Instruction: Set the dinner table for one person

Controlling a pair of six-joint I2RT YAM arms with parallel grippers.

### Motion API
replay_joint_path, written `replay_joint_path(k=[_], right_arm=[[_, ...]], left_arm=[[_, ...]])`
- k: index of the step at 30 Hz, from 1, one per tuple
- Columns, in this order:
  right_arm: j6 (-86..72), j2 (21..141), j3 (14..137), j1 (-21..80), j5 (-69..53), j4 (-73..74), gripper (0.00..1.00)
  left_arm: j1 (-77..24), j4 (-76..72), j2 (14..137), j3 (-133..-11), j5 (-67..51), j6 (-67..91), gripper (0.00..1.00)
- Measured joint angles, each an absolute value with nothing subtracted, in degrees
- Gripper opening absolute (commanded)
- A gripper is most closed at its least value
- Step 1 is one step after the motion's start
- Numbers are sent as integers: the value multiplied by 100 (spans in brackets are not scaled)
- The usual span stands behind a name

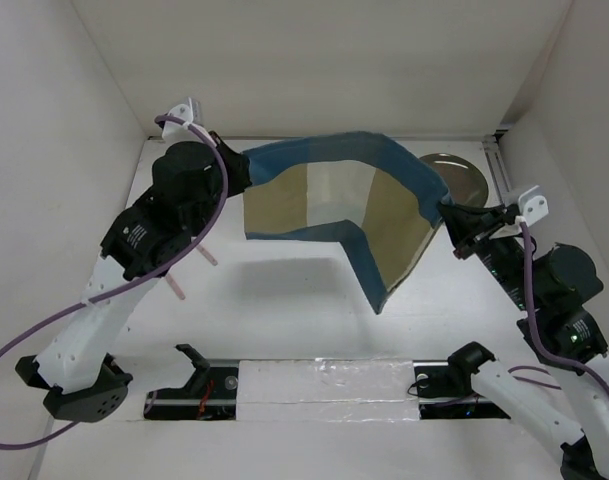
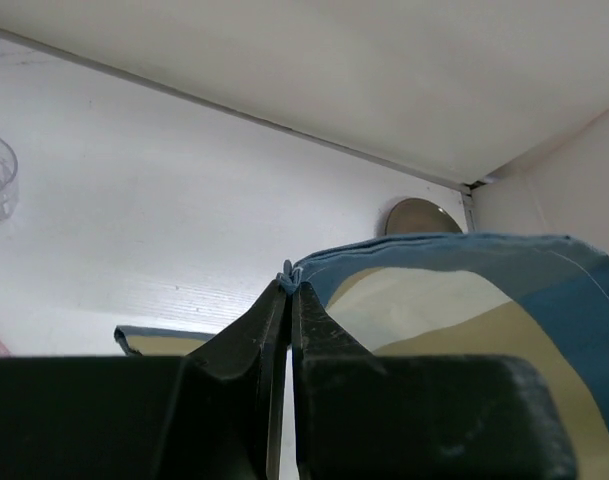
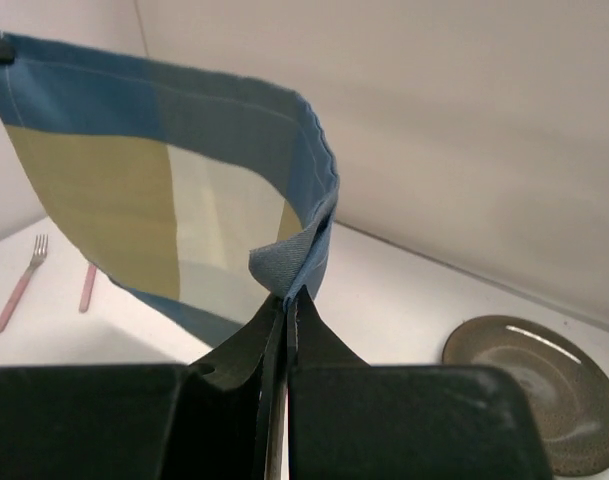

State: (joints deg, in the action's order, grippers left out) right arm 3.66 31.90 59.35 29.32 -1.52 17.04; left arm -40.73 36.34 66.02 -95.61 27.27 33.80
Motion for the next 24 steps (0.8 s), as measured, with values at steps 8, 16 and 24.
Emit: replay_joint_path(k=[8,16,24], right_arm=[[364,3597,5929,2932,-75,1345,0],[368,4174,5905,2836,-56,899,0],[364,6119,6169,2032,-628,45,0]], left_arm=[[-4071,3612,6479,-9509,2801,3454,0],[-4073,3454,6886,-9308,3192,3555,0],[-3935,3242,8873,-10066,4134,3562,0]])
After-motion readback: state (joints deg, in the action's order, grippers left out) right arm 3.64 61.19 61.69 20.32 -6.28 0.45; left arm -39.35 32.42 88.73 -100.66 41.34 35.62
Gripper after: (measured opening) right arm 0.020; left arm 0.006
